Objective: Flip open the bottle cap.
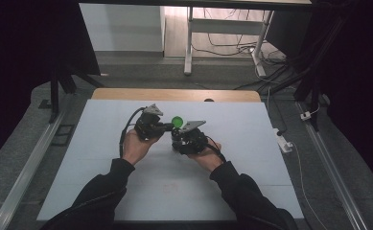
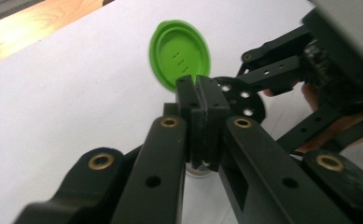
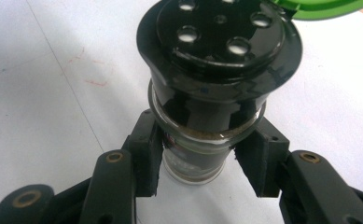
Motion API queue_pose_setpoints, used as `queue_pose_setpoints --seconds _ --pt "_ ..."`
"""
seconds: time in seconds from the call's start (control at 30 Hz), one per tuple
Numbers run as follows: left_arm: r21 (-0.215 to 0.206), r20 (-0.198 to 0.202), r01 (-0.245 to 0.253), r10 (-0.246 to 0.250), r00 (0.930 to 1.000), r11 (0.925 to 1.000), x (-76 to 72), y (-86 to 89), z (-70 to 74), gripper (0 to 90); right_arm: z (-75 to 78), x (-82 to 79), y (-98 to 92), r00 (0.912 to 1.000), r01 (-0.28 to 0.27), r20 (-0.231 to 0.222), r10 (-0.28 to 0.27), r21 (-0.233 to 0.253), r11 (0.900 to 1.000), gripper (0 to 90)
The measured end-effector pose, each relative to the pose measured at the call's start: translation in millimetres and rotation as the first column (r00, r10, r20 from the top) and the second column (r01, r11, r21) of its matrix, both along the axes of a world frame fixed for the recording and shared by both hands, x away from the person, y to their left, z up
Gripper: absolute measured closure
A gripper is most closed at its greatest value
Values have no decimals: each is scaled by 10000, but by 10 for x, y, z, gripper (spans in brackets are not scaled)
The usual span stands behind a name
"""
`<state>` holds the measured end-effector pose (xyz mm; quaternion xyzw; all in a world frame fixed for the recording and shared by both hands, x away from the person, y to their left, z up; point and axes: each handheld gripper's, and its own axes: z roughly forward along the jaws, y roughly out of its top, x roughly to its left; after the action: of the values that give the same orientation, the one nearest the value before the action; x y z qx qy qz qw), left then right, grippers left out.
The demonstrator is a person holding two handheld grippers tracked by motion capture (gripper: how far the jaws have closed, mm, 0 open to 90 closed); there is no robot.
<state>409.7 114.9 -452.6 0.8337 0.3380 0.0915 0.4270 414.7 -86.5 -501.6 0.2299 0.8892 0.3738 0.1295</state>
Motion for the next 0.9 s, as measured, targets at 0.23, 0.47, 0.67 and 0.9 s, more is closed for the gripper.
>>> queue_pose_setpoints --seconds 0.23,0.47,0.67,0.9 --pt "-10 112 69 -69 9999 10000 -66 29 31 816 1 4 -2 10000 -13 -37 13 4 10000 525" --pt "-188 209 76 -72 9998 9998 -179 103 81 663 7 1 7 10000 45 -13 -45 -41 10000 519" --pt "-125 225 250 -247 9994 9996 -261 167 83 552 23 -20 1 9998 119 -137 -118 115 9999 423" --pt "-51 176 295 -294 9994 9996 -411 278 89 435 85 -71 -57 9992 193 -356 -176 460 9988 315"
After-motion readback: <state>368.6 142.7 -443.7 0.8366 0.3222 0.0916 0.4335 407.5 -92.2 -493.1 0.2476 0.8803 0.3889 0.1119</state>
